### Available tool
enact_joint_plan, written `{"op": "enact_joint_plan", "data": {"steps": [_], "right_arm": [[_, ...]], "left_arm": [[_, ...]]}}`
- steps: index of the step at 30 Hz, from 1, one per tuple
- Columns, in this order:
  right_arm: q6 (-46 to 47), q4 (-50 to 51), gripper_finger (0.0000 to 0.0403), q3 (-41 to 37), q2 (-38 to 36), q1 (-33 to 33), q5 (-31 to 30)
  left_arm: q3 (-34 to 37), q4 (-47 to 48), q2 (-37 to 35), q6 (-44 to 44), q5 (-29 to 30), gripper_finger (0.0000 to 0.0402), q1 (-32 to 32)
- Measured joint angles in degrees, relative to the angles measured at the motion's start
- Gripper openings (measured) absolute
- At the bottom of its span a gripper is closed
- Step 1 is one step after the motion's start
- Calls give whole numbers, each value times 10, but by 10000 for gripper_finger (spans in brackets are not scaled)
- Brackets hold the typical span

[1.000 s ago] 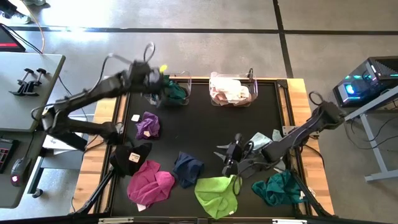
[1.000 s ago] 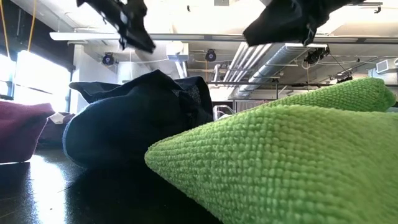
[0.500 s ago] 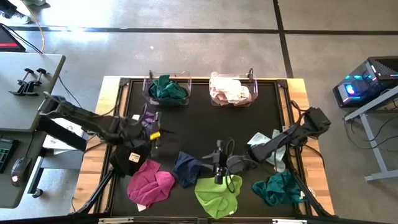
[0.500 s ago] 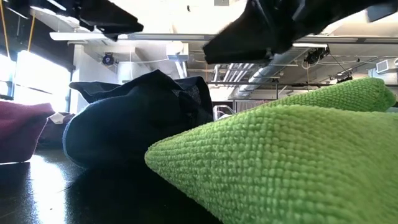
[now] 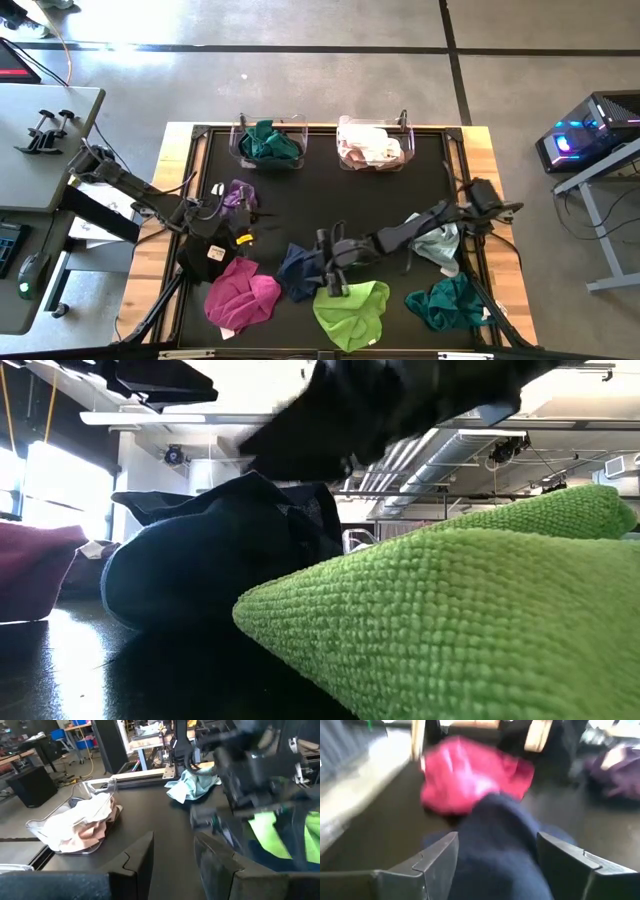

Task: Sort towels by color in basket
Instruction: Put the dark blue microfiber towel into the left transparent bin

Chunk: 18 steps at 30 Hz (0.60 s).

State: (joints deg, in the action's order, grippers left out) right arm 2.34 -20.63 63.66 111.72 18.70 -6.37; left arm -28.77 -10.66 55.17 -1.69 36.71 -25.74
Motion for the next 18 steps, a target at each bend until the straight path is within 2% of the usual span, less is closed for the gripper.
{"op": "enact_joint_plan", "data": {"steps": [3, 6, 9, 12, 14, 18], "right_arm": [[-19, 96, 249, 51, 35, -7, 0], [-20, 170, 209, 86, 64, -13, 0], [-1, 194, 141, 100, 84, -22, 19], [20, 189, 54, 95, 88, -30, 29], [48, 187, 20, 81, 83, -30, -11], [106, 159, 30, 16, 49, 4, -159]], "left_arm": [[0, 2, 0, 2, 0, 126, 0], [0, 5, 0, 8, -1, 126, -3], [0, 4, 0, 10, -4, 126, -3], [0, -9, 10, -46, 6, 126, -22], [0, -37, 31, -93, 57, 124, -51], [0, -94, 87, -145, 158, 115, -96]]}}
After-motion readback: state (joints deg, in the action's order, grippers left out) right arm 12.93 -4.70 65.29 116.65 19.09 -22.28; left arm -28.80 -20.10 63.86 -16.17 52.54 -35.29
